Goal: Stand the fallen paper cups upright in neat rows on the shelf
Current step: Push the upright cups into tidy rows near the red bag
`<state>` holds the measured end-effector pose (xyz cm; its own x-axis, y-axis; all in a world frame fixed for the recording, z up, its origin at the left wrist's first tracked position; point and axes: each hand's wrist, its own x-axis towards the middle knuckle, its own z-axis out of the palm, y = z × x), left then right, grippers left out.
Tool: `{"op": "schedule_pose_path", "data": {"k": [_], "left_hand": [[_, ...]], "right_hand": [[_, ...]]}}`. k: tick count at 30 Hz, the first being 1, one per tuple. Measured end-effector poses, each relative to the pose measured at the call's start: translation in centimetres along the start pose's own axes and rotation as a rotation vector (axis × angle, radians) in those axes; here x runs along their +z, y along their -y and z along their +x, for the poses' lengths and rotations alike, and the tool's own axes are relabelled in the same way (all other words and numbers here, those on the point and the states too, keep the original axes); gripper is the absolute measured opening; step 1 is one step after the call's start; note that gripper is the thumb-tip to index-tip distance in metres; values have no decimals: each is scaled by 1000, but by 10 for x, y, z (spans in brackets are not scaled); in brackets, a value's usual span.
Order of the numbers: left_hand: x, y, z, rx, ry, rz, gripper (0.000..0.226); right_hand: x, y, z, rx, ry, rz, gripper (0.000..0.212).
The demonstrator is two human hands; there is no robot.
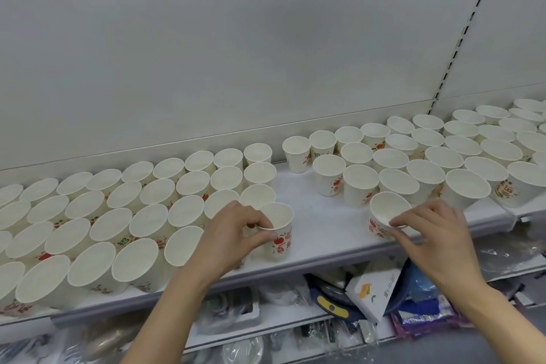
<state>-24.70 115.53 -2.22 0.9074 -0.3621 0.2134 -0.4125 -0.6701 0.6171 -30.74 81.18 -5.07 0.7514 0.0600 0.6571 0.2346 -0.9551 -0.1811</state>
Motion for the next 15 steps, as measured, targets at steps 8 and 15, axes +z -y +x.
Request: {"op": "schedule_pose_path", "data": {"k": [8, 15], "left_hand": [[0, 8, -11, 97, 28, 173, 10], [-22, -4, 9, 100, -2, 164, 29]], "right_hand": [[8, 36, 9, -63, 35, 296, 7], [48, 54, 27, -216, 63, 294, 19]]}}
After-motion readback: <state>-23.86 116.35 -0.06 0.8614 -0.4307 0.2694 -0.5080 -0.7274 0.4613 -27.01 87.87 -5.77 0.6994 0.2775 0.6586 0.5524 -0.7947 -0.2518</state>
